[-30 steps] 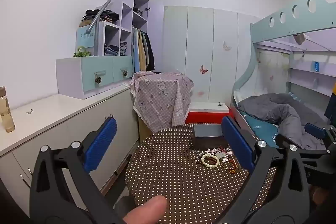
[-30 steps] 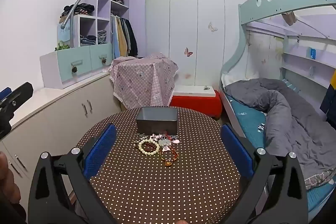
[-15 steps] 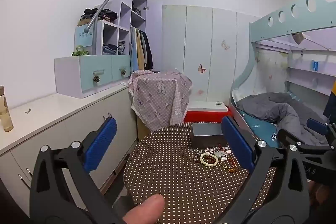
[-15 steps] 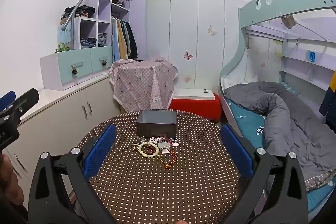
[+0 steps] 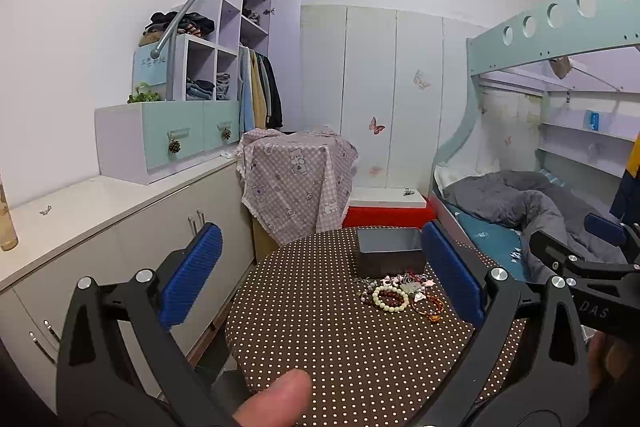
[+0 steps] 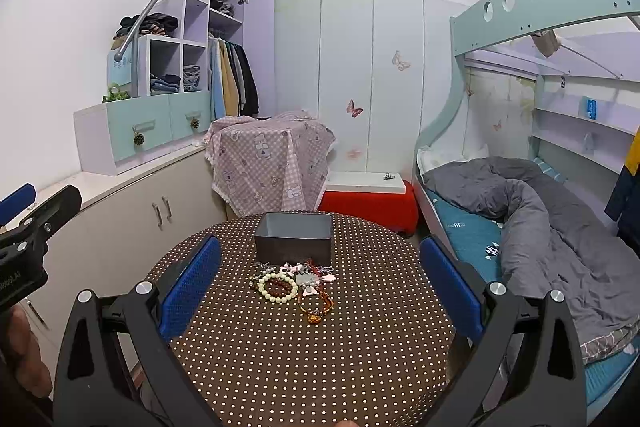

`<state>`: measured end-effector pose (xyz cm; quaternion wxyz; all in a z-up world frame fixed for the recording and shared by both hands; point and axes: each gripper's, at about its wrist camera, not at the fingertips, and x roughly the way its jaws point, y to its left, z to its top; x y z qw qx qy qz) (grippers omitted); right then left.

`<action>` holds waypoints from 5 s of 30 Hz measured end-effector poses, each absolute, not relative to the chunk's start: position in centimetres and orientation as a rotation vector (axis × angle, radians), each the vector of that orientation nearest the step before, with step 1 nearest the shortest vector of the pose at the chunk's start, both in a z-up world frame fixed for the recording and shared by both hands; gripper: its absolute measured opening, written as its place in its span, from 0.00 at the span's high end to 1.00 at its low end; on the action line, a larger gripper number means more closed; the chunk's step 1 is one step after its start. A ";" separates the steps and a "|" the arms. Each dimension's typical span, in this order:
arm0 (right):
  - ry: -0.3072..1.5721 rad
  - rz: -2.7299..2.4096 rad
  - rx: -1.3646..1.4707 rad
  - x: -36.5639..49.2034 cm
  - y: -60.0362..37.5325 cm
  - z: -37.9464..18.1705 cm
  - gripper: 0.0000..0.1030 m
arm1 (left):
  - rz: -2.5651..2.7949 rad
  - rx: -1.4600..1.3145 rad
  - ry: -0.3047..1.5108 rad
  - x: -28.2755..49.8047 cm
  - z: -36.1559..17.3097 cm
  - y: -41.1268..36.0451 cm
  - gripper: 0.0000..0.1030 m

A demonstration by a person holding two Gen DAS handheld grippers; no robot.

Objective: Organize jewelry

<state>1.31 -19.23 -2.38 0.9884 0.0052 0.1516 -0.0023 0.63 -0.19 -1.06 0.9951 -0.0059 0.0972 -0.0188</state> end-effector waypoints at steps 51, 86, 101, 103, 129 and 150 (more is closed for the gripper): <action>0.716 0.042 0.054 16.8 -27.6 -15.7 0.07 | -0.053 0.188 0.830 26.1 -19.4 -8.5 0.05; 0.948 0.014 -0.039 22.9 -23.1 -21.1 0.15 | -0.314 0.089 0.887 26.3 -20.8 -3.1 0.38; 0.857 0.261 -0.038 21.8 -22.9 -16.7 0.97 | -0.317 0.005 0.804 24.2 -17.8 -2.0 0.91; 0.815 0.285 -0.020 21.4 -23.5 -14.9 0.98 | -0.325 0.007 0.772 23.8 -16.3 -2.0 0.91; 0.998 0.229 -0.178 23.7 -26.2 -20.9 0.76 | -0.407 -0.018 0.660 25.0 -10.7 -3.3 0.91; 0.638 0.412 -0.177 24.8 -24.9 -4.1 0.98 | -0.430 0.003 0.559 26.5 -6.1 -3.5 0.91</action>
